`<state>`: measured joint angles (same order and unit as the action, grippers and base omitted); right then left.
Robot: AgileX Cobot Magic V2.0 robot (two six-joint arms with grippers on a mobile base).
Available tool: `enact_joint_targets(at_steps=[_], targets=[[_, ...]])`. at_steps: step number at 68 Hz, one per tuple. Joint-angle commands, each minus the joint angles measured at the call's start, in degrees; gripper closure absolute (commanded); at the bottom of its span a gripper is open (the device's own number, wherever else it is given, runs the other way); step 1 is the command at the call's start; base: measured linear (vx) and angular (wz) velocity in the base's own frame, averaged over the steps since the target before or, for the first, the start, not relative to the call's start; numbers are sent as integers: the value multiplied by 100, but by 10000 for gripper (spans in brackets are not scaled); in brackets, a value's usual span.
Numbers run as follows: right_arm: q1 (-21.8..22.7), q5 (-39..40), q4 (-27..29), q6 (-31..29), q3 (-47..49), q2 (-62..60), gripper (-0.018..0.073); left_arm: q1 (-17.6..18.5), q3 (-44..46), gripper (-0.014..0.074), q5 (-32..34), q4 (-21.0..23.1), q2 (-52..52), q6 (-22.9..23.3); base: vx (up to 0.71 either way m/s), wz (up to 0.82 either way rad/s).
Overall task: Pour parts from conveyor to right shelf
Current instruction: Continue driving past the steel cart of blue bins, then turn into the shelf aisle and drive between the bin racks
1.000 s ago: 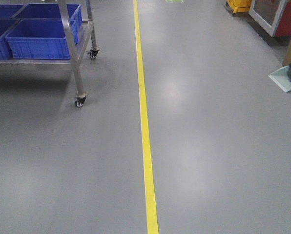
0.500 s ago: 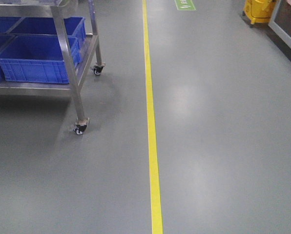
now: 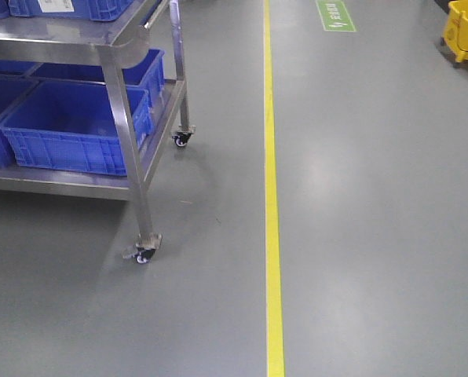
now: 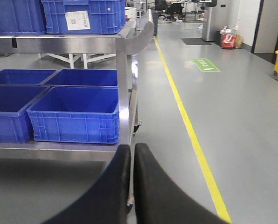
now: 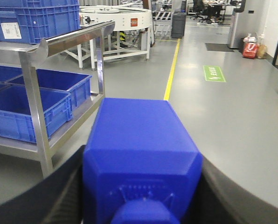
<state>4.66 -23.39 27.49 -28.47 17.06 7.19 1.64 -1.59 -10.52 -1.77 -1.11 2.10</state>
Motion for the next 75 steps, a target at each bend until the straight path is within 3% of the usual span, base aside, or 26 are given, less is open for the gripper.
enact_joint_targets(at_steps=[1, 28, 75], targets=[[4, 410, 71, -51, 146, 71, 565, 29, 108, 603, 411, 5, -30, 42, 57, 16], [10, 410, 71, -51, 146, 71, 565, 29, 108, 603, 411, 5, -30, 42, 50, 37], [10, 414, 71, -51, 146, 71, 565, 29, 108, 603, 411, 5, -30, 42, 33, 102]])
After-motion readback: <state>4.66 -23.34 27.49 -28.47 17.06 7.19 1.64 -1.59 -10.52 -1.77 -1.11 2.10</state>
